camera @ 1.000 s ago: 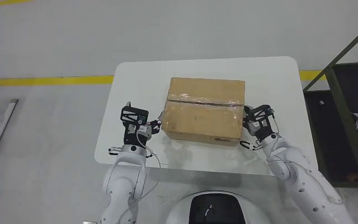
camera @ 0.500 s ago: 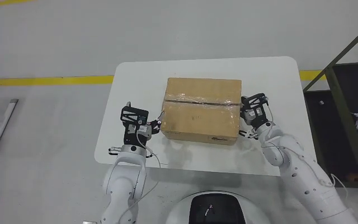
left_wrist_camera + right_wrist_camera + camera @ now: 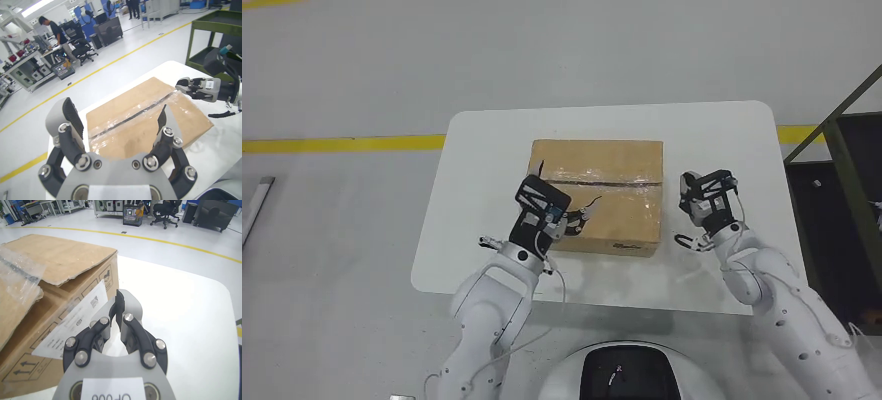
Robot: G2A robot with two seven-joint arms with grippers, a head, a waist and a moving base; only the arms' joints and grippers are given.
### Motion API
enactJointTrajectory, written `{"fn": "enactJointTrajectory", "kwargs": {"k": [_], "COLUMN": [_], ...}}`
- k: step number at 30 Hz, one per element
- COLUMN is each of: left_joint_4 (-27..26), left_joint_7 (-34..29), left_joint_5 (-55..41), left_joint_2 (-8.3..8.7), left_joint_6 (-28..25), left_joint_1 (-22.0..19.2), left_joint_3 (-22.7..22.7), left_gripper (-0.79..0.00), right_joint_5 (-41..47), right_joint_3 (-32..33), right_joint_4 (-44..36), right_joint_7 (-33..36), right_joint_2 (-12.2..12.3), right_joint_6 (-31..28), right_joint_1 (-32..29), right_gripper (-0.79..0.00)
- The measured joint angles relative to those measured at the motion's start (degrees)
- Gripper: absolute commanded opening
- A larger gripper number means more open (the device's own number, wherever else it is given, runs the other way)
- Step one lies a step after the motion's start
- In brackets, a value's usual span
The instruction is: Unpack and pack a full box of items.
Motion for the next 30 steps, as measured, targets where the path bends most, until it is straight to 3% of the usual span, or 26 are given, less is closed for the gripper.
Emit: {"fn": "enactJointTrajectory", "kwargs": {"k": [10,16,25,30], "left_joint_4": [0.0,0.7,8.4,13.4], "left_joint_7": [0.0,0.8,-1.1,-0.3], "left_joint_5": [0.0,-2.9,-2.8,-3.3], "left_joint_2": [0.00,-0.17,-1.32,-2.19], "left_joint_6": [0.1,1.0,-2.7,-2.5], "left_joint_1": [0.1,0.7,-5.4,-9.6], "left_joint_3": [-0.1,0.5,11.8,15.6], "left_gripper": [0.000,0.000,0.000,0.000], "right_joint_5": [-2.1,-4.1,-6.1,-5.7], "right_joint_3": [8.2,8.7,10.0,11.4], "right_joint_4": [-14.2,-16.7,-19.3,-19.9], "right_joint_7": [2.8,2.9,2.6,2.3], "right_joint_2": [1.3,1.4,1.4,1.4], "right_joint_6": [0.6,0.5,1.6,1.9], "right_joint_1": [-13.4,-16.0,-18.4,-20.1], "right_gripper": [-0.785,-0.785,-0.785,-0.785]}}
